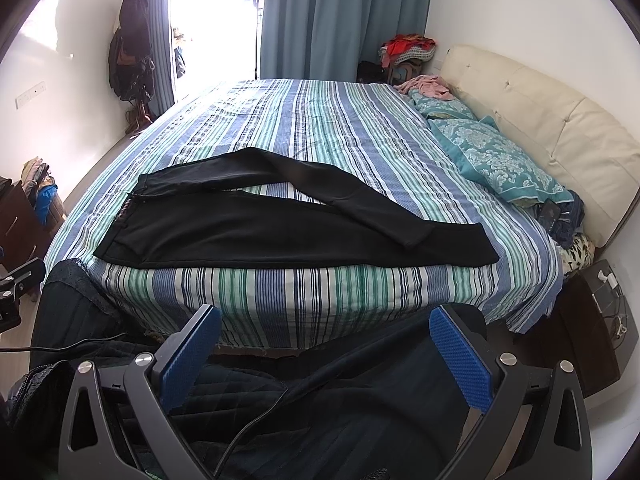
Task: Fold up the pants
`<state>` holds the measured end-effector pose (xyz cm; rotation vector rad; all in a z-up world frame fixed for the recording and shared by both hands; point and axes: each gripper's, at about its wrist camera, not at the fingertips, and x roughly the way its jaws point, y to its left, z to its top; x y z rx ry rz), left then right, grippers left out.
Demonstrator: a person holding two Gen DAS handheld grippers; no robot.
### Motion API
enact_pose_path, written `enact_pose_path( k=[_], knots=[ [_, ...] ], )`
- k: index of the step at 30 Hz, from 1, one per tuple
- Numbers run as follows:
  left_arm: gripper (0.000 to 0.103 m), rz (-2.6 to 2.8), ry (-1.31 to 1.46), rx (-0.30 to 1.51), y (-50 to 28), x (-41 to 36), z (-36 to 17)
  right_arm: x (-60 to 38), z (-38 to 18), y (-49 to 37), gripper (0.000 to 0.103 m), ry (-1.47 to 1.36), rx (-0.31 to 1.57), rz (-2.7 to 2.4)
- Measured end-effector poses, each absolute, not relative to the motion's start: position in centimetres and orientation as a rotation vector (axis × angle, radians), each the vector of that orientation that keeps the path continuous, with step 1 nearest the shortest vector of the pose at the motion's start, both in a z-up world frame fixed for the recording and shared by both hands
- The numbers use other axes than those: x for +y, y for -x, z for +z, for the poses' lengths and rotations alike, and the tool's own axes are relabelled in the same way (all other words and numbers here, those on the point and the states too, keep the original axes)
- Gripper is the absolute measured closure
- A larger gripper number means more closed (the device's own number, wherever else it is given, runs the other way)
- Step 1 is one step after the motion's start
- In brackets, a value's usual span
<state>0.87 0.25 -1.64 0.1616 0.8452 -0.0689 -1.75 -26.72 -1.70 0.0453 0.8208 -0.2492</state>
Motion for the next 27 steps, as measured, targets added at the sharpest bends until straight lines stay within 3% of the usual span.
enact_pose_path(
  k=[11,17,19,21,24,27],
  knots=[
    [0.001,-0.134,-0.186,0.92,-4.1,-2.2,-2.2,-28.0,-0.9,2.2,0.0,-0.106,0.755,-0.169],
    [0.001,-0.122,-0.186,0.829,-8.1,-3.3,-0.7,-33.6,1.8,6.9,0.0,-0.27,0.326,-0.234],
    [0.001,-0.125,-0.162,0.817,-9.5,-3.6,-0.7,-35.6,1.7,6.0,0.0,-0.299,0.3,-0.258],
    [0.001,-0.117,-0.155,0.836,-11.0,-4.2,-1.6,-37.3,-0.3,2.4,0.0,-0.292,0.421,-0.22],
    [0.001,-0.107,-0.175,0.912,-13.1,-5.1,-3.9,-39.1,-6.7,-5.0,0.002,-0.181,0.77,-0.223],
    [0.001,-0.086,-0.2,0.966,-14.3,-5.2,-6.1,-41.2,-11.3,-10.5,0.012,-0.016,0.903,-0.207]
  ],
)
